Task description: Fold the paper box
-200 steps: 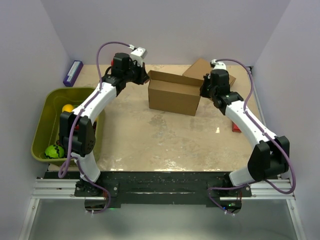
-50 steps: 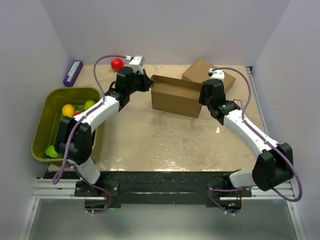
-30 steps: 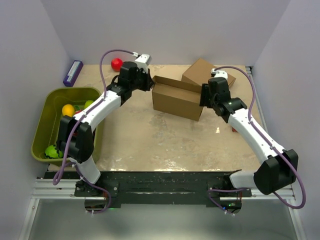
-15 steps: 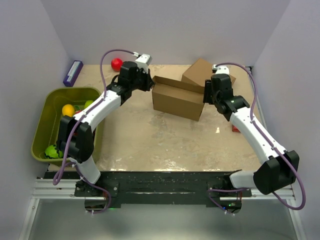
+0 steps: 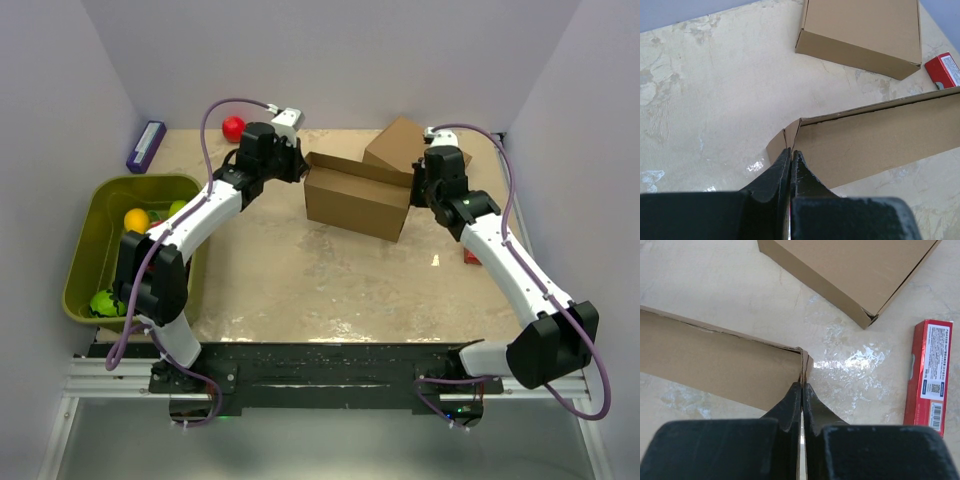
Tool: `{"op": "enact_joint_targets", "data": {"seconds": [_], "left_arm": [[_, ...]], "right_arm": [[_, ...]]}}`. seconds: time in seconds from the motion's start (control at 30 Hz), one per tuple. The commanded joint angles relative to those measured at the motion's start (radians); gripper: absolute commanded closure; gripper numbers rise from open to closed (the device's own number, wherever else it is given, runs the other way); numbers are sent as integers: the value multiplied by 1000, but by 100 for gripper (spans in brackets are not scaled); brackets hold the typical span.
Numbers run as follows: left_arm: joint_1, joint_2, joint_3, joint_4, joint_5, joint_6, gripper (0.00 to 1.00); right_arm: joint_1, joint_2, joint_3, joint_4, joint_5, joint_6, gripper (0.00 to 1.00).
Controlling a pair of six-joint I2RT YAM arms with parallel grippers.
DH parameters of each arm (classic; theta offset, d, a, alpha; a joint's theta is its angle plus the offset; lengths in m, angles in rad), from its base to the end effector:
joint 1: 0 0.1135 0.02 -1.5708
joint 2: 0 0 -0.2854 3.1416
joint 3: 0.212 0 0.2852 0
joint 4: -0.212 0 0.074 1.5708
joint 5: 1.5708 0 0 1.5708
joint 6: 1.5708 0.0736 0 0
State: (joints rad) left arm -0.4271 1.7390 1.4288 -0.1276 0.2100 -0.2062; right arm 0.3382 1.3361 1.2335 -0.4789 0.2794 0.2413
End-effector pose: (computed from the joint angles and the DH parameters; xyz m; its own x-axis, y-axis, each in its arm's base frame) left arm 0.4340 -0.2144 0.3050 -0.4958 0.0057 -0.8684 0.4858 0.8307 -0.2719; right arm 0.3445 0.0997 0.3427 -0.5274 0.0580 -0.8476 0.0253 0.9983 0.0526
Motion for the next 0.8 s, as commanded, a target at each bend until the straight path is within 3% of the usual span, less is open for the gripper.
{"op": "enact_joint_targets", "data": {"seconds": [0.0,0.77], "left_arm": [[-16,28,-1,-119,40,14,100],[-22,21,1,-119,39,14,100]], "right_arm": [[-5,-5,-15,39,-25,53,100],[-4,-3,-100,56,6,124,100]]}}
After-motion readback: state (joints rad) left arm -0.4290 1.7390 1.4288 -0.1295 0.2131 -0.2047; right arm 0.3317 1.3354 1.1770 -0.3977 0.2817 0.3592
